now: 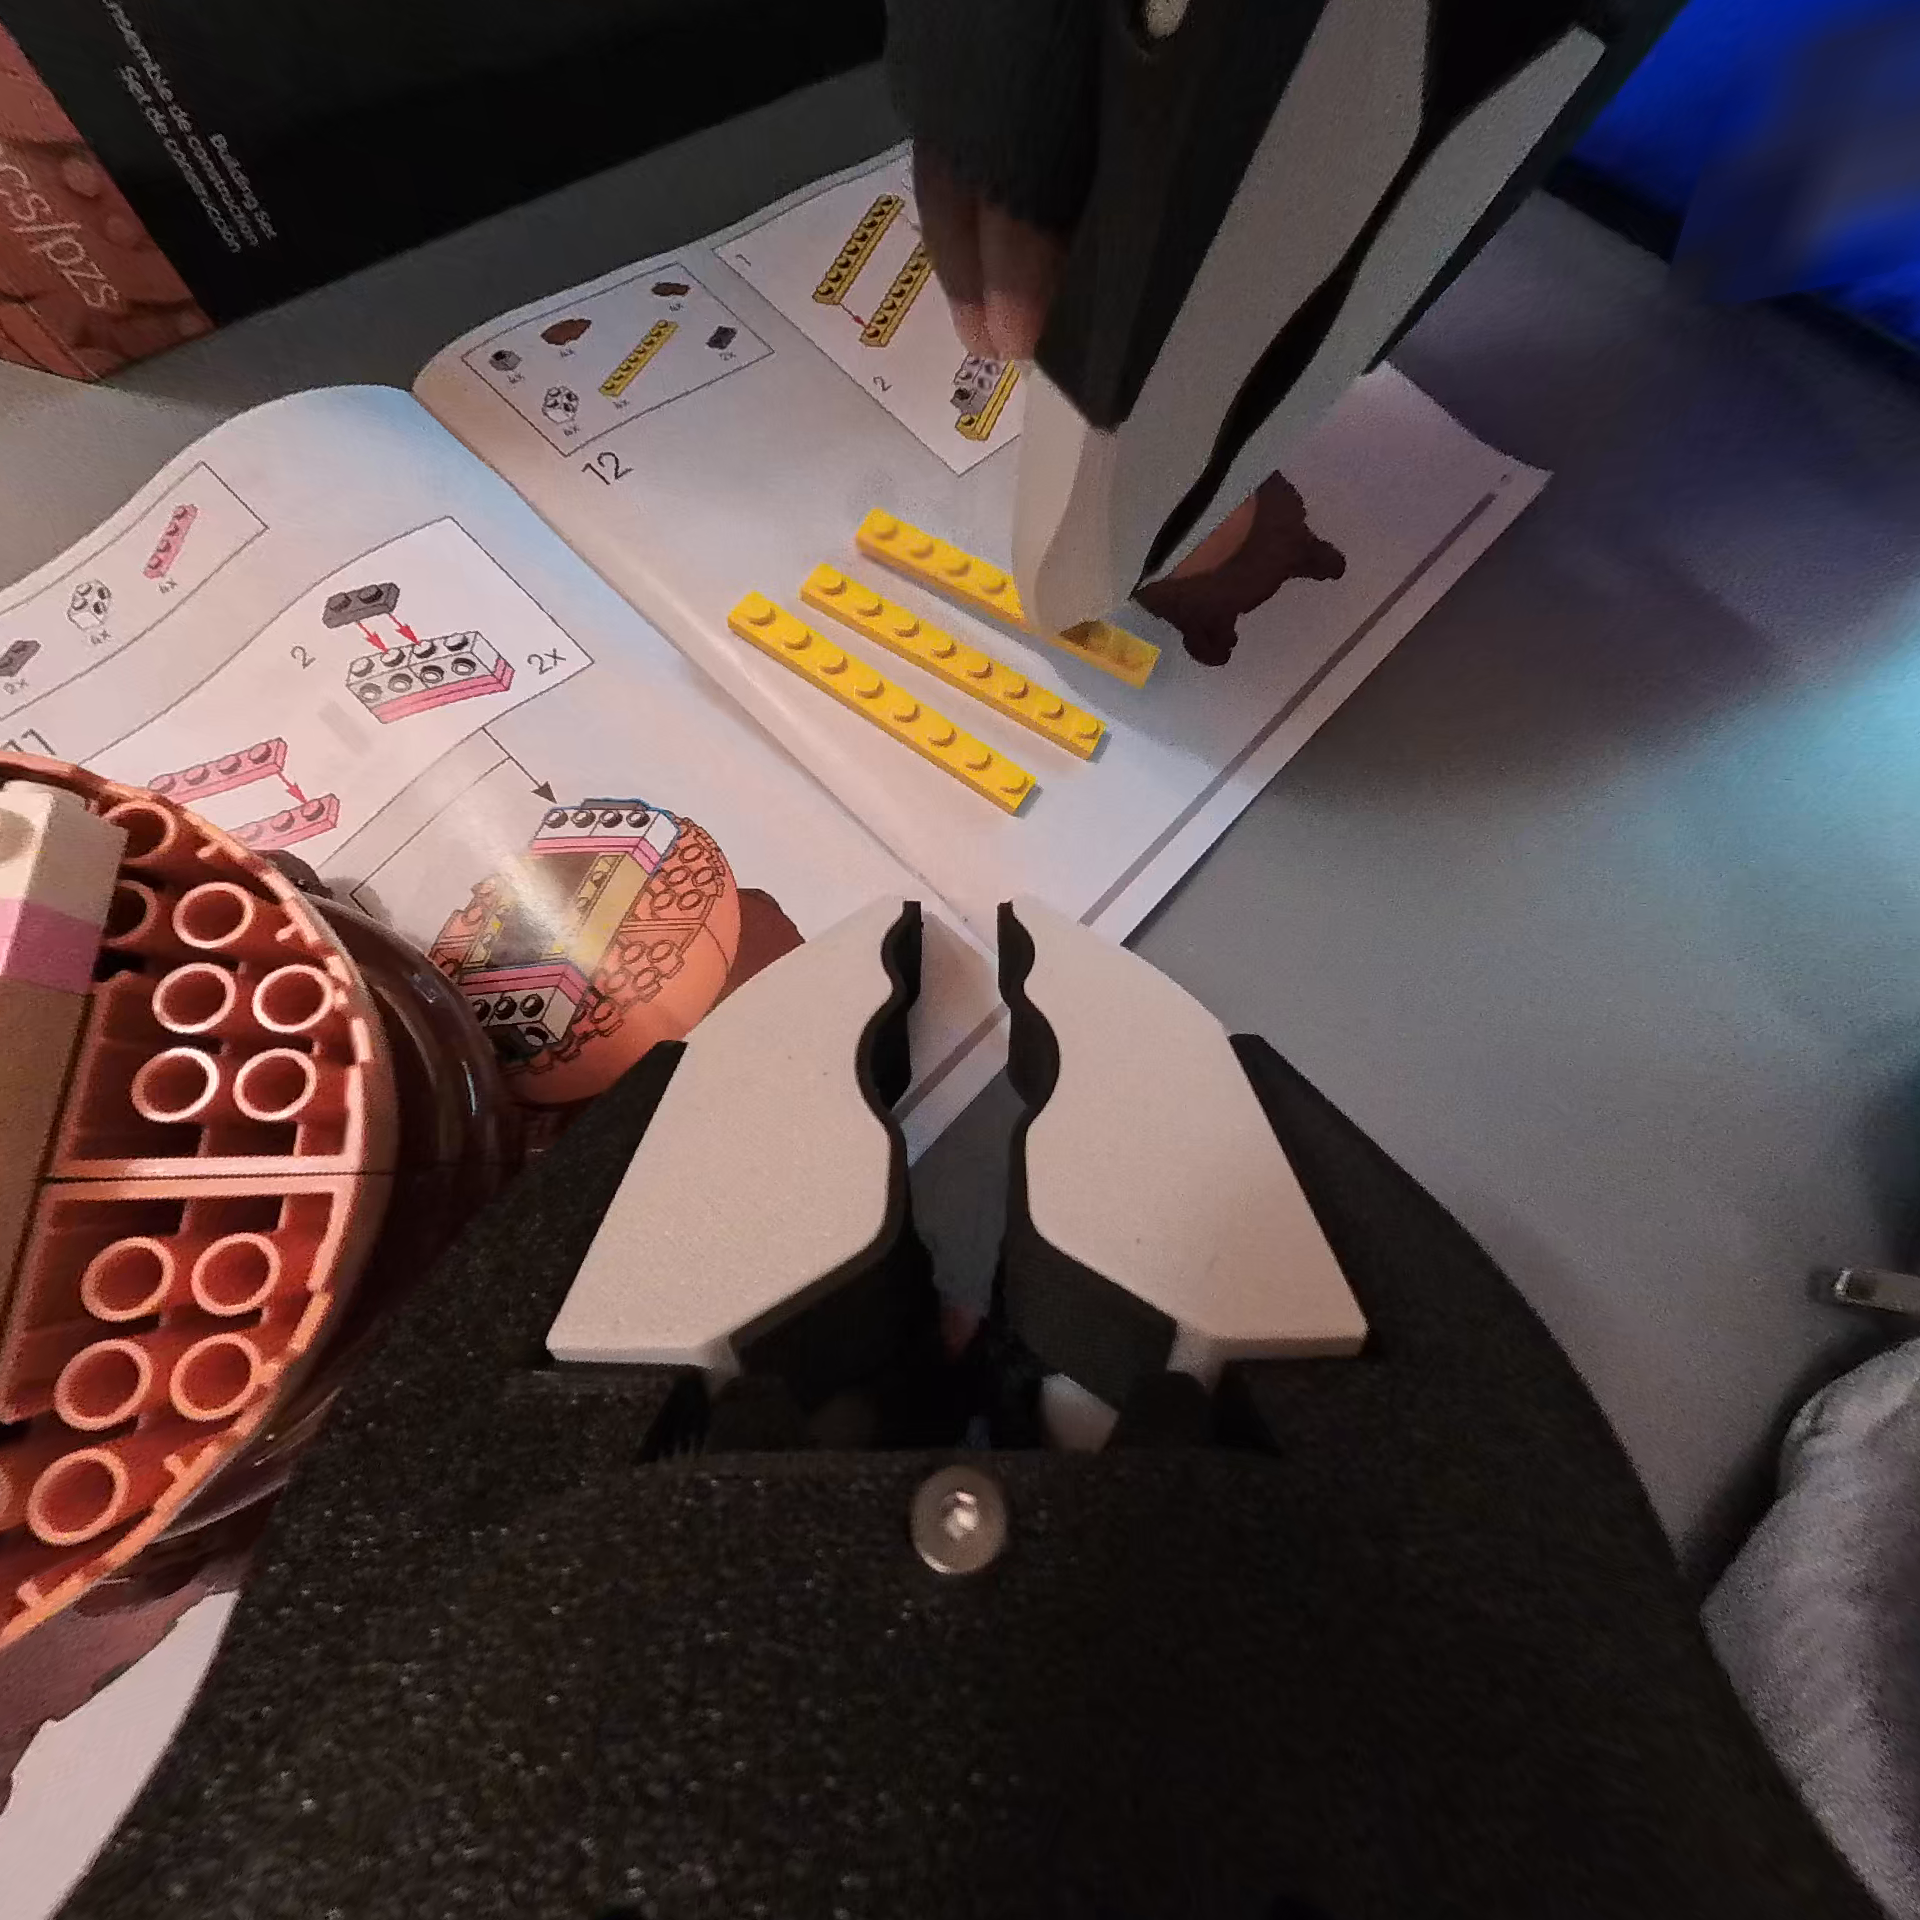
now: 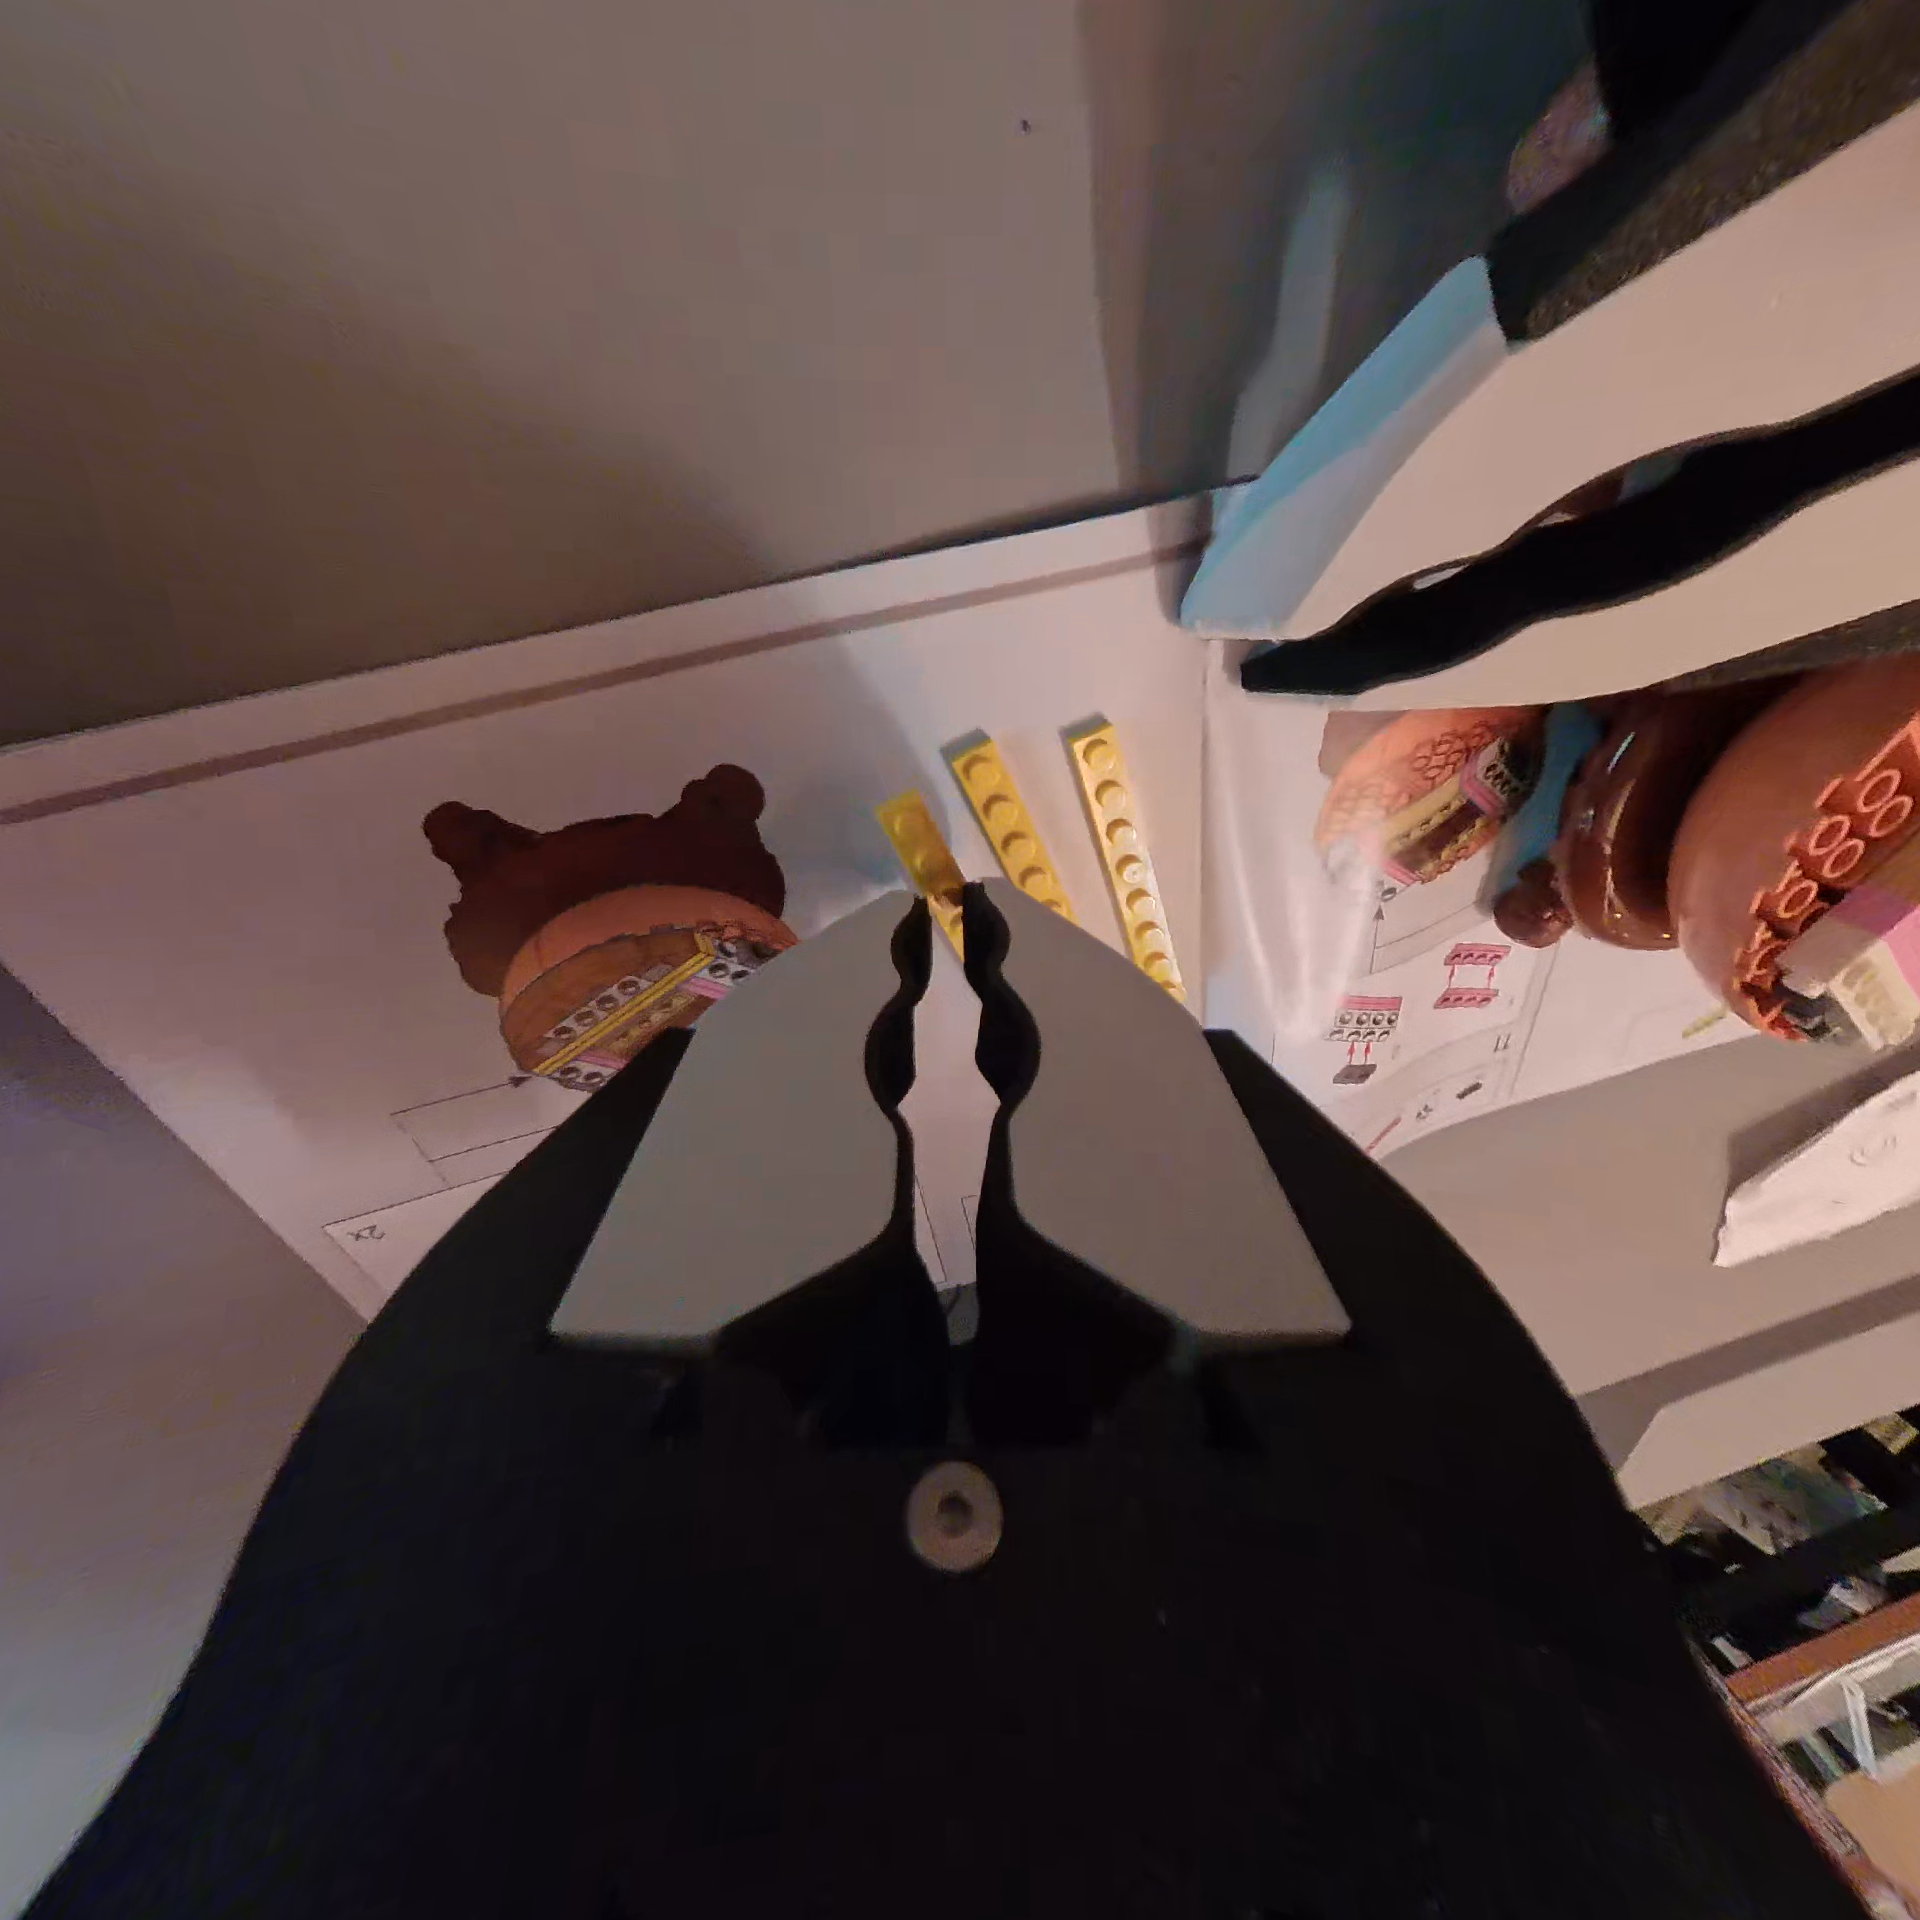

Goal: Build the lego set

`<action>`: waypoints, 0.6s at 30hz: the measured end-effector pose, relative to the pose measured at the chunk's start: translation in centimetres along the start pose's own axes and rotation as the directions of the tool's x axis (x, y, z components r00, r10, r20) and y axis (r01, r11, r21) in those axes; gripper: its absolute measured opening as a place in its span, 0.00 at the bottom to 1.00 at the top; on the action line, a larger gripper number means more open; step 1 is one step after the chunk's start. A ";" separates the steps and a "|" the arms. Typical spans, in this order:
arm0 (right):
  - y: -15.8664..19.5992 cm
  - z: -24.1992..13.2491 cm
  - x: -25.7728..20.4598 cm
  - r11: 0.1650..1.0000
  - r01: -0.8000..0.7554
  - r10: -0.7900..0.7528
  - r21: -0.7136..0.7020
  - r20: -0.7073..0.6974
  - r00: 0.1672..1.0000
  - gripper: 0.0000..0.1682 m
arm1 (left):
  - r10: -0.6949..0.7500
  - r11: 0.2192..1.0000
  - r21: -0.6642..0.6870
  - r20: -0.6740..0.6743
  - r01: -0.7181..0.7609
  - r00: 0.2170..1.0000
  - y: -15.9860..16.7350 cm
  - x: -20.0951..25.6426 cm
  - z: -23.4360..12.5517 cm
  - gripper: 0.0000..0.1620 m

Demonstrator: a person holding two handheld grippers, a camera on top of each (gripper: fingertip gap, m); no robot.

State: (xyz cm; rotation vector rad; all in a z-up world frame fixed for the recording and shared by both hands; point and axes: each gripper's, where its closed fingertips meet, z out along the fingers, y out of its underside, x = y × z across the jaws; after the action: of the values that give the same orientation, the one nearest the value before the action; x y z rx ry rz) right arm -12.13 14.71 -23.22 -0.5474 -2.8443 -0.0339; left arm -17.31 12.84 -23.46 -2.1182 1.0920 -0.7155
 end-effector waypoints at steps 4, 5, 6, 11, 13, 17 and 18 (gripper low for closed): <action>0.1 -0.2 0.1 0.999 -0.034 0.034 0.014 -0.007 0.999 0.06 | -0.019 1.000 0.002 -0.017 0.019 1.000 0.0 0.0 0.0 0.08; -0.1 -0.5 0.1 0.998 -0.063 0.063 0.032 -0.016 0.998 0.08 | -0.021 1.000 0.002 -0.019 0.021 1.000 0.0 0.0 0.0 0.08; -0.2 -0.9 0.1 0.993 -0.103 0.104 0.048 -0.022 0.994 0.09 | -0.021 1.000 0.002 -0.020 0.021 1.000 0.0 0.0 0.0 0.08; 1.0 -6.8 0.5 0.880 -0.428 0.462 0.205 -0.165 0.871 0.11 | -0.014 1.000 0.002 -0.018 0.014 1.000 0.0 0.1 0.0 0.09; 2.2 -10.7 0.1 0.748 -0.583 0.656 0.316 -0.218 0.723 0.13 | -0.003 1.000 0.001 -0.008 0.003 1.000 0.0 0.1 0.0 0.09; 5.3 -17.1 -4.0 0.514 -0.724 0.855 0.460 -0.337 0.394 0.09 | 0.028 1.000 -0.001 0.016 -0.028 0.999 0.0 0.1 0.0 0.09; 6.2 -18.3 -5.6 0.455 -0.755 0.881 0.472 -0.362 0.305 0.08 | 0.035 0.999 -0.002 0.022 -0.035 0.999 0.0 0.1 0.0 0.09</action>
State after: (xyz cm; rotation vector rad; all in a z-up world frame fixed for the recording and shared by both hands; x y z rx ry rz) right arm -0.52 17.20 -6.93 -1.5895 -1.6355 0.2569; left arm -17.28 12.76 -23.49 -2.0986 1.1154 -0.6740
